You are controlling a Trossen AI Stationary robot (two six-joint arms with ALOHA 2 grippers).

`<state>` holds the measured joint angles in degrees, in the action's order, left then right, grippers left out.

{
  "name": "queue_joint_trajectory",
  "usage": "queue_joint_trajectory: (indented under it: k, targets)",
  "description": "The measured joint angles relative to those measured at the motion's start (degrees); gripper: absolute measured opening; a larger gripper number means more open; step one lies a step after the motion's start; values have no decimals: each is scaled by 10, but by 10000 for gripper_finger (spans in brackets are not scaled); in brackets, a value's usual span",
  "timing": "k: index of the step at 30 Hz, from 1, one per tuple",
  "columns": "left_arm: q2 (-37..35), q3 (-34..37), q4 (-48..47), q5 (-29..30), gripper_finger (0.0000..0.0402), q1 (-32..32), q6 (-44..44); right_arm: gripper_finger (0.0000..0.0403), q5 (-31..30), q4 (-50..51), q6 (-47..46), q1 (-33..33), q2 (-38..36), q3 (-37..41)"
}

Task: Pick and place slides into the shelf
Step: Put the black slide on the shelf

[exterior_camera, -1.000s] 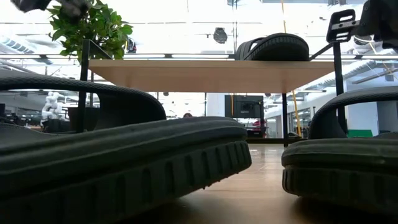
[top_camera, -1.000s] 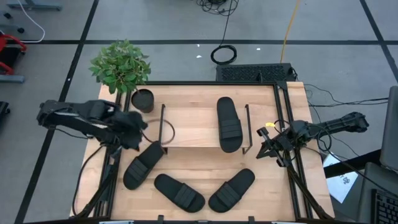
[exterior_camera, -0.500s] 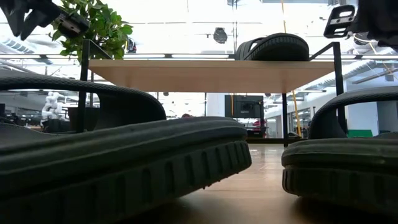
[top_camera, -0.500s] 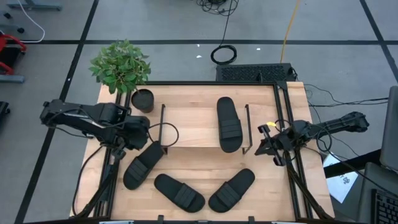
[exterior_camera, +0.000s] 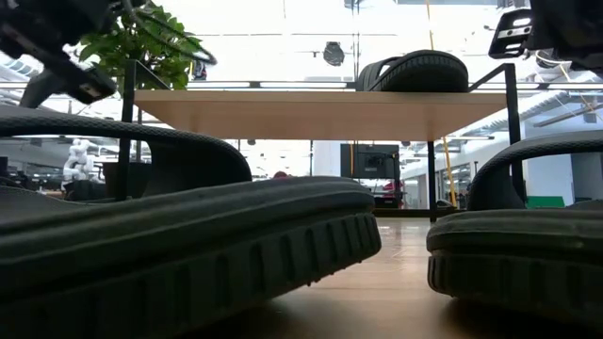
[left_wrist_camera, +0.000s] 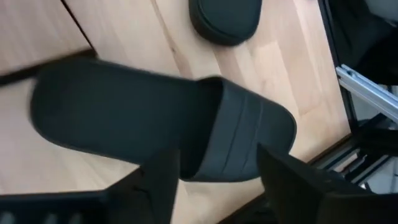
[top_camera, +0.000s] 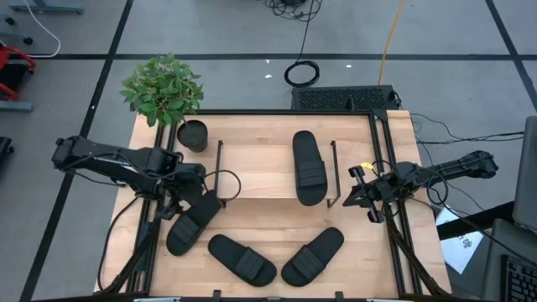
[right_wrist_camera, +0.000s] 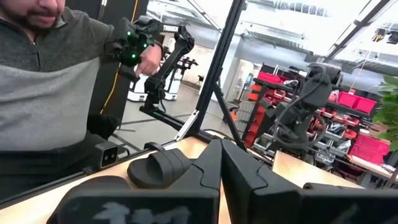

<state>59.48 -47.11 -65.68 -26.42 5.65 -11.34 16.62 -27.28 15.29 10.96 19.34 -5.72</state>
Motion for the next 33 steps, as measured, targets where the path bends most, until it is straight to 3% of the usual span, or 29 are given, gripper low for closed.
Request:
queue_joint_trajectory:
  k: [5, 10, 21, 27, 33]
  targets:
    - [0, 10, 23, -9, 266, 0, -5, 0, 0, -4, -2, 0, 0, 0]
    - [2, 15, 47, -22, 290, 2, -2, 0, 1, -4, -2, 0, 0, 0]
    - [5, 17, 78, -42, 294, 2, 54, 0, 1, -4, 3, 0, 0, 0]
    - [5, 81, 154, -96, 294, 13, 132, 0, 2, -8, -7, 0, 0, 0]
    - [5, 114, 165, -89, 294, 48, 141, 0, 2, -11, -9, 0, 0, 0]
